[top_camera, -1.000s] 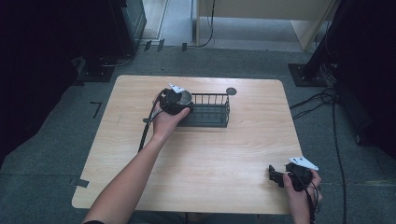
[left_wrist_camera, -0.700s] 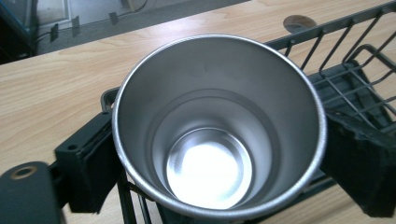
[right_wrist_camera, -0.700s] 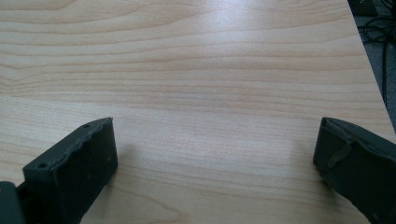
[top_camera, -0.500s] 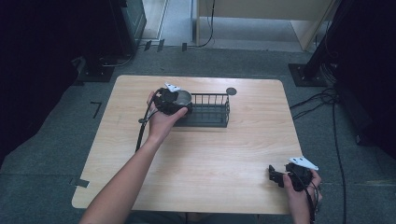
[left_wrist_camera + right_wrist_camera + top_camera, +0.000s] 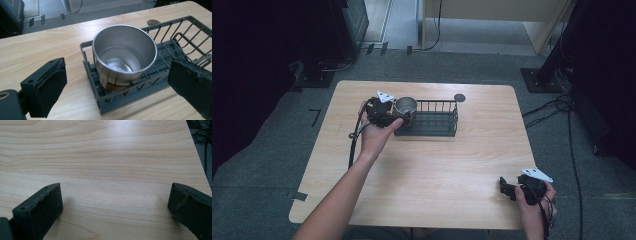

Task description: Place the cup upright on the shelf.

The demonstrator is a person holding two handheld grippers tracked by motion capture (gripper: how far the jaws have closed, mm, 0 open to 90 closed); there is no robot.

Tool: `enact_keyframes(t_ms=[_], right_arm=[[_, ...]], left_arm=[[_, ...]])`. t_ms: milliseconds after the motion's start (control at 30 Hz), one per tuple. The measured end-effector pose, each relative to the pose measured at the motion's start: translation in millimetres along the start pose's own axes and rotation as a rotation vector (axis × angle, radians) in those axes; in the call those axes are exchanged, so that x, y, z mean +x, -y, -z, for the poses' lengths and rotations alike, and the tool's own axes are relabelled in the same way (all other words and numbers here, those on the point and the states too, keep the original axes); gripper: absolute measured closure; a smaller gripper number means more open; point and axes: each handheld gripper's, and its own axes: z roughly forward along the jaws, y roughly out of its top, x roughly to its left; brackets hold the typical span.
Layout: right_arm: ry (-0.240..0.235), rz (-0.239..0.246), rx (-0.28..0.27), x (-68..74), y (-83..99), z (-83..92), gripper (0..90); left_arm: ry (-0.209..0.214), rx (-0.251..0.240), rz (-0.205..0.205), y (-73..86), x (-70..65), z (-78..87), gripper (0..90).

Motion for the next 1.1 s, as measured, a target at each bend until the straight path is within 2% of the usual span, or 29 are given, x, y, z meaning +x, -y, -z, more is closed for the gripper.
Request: enact_keyframes(t_ms=[233, 400, 533, 800, 833, 867, 967, 1033, 1067, 1100], right_arm=[[0.000, 0.000, 0.001, 0.0, 0.0, 0.0, 0.0], [0.000, 0.000, 0.000, 0.0, 0.0, 0.0, 0.0], [0.000, 0.000, 0.001, 0.0, 0.0, 0.1, 0.0], [0.000, 0.000, 0.000, 0.0, 0.0, 0.0, 0.0], [0.000, 0.000, 0.001, 0.0, 0.0, 0.1, 0.0], [0.000, 0.000, 0.001, 0.0, 0.0, 0.1, 0.0], [0.000, 0.000, 0.000, 0.0, 0.0, 0.0, 0.0], [0.000, 0.000, 0.000, 0.0, 0.0, 0.0, 0.0], [0.000, 0.000, 0.000, 0.0, 0.0, 0.0, 0.0], [0.000, 0.000, 0.000, 0.0, 0.0, 0.0, 0.0]], left_arm=[[-0.004, -0.007, 0.001, 13.9, 4.0, 21.5, 2.9], [-0.007, 0.000, 0.004, 23.5, 6.1, 28.8, 2.8], [-0.023, 0.002, 0.020, 40.4, 12.7, 38.2, 2.9], [-0.039, 0.013, 0.041, 63.4, 23.4, 50.2, 2.9], [-0.054, 0.017, 0.042, 70.6, 26.4, 53.0, 2.9], [-0.054, 0.017, 0.042, 70.6, 26.4, 53.0, 2.9], [-0.058, 0.024, 0.058, 80.6, 31.0, 56.0, 2.9], [-0.075, 0.034, 0.073, 91.7, 36.5, 56.8, 2.9], [-0.075, 0.034, 0.073, 91.7, 36.5, 56.8, 2.9], [-0.081, 0.043, 0.090, 100.2, 40.7, 55.7, 2.9]])
